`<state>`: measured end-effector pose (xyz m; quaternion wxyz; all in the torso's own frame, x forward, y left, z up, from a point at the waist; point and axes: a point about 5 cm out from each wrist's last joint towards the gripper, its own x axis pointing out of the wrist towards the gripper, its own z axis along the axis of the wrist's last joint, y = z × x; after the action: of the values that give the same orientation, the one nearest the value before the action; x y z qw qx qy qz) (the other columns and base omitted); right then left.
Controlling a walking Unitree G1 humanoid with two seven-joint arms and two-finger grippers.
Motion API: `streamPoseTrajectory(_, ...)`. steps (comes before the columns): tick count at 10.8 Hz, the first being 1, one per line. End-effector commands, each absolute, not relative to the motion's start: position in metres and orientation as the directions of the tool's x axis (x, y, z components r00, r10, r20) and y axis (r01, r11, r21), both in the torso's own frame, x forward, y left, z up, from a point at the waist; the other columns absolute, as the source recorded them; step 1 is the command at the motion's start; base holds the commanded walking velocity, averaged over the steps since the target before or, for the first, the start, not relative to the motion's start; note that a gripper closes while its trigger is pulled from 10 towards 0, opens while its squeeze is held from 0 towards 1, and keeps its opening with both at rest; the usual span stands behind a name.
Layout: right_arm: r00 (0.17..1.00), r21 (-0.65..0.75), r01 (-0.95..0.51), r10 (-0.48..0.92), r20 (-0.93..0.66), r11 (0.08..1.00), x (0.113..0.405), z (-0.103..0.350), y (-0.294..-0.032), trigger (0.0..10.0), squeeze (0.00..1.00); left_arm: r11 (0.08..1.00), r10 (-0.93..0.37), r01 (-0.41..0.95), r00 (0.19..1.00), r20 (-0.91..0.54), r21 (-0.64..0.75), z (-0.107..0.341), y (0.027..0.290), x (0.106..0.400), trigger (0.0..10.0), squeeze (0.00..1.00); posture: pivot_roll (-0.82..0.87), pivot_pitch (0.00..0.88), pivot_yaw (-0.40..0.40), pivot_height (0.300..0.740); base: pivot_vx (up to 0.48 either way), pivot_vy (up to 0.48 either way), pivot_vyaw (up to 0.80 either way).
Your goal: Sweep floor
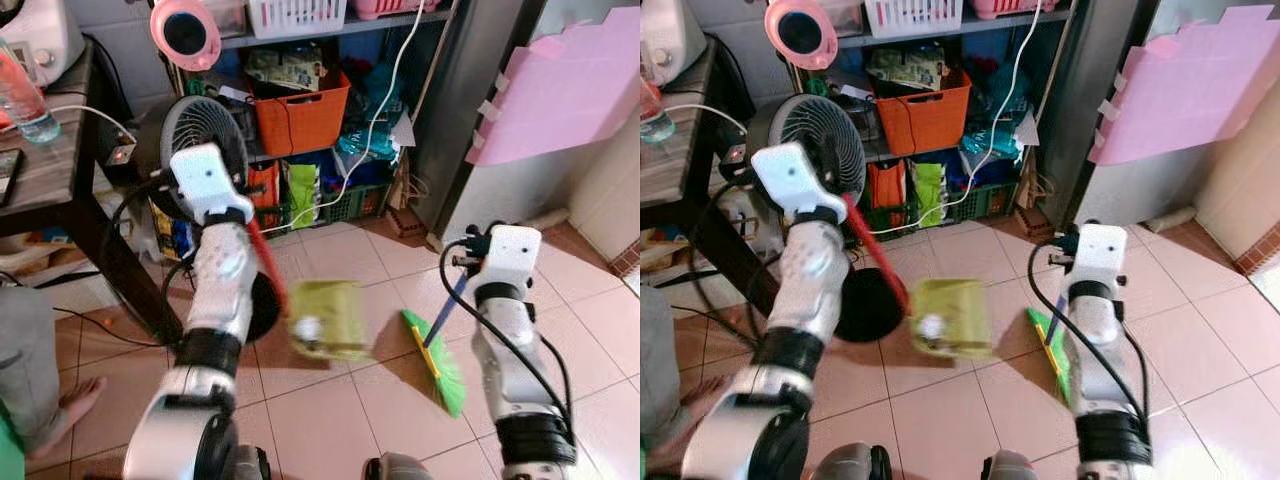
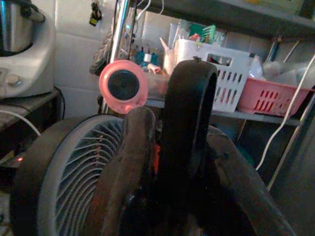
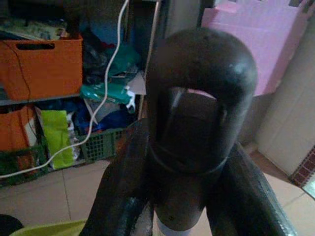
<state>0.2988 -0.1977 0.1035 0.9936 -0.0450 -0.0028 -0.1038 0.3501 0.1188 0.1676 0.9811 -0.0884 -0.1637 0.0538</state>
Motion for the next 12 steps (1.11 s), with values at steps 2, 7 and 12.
streamPoseTrajectory(2, 0.98, -0.053, 0.192, -0.189, 0.056, 0.98, 0.305, 0.109, -0.19, 10.0, 0.0, 0.98, 0.104, -0.032, 0.925, 0.364, -0.199, 0.184, 0.117, 0.348, 10.0, 0.0, -0.1, 0.0, 0.063, 0.74, 0.0, 0.0, -0.8)
streamPoseTrajectory(7, 0.979, -0.062, 0.188, -0.182, 0.086, 0.98, 0.309, 0.113, -0.19, 10.0, 0.0, 0.974, 0.114, -0.032, 0.927, 0.357, -0.226, 0.195, 0.121, 0.349, 10.0, 0.0, -0.11, 0.0, 0.057, 0.74, 0.0, 0.0, -0.8)
streamPoseTrajectory(12, 0.979, -0.05, 0.185, -0.179, 0.096, 0.982, 0.308, 0.117, -0.195, 10.0, 0.0, 0.973, 0.113, -0.034, 0.931, 0.346, -0.226, 0.193, 0.123, 0.347, 10.0, 0.0, -0.13, 0.0, 0.054, 0.74, 0.236, 0.06, -0.75)
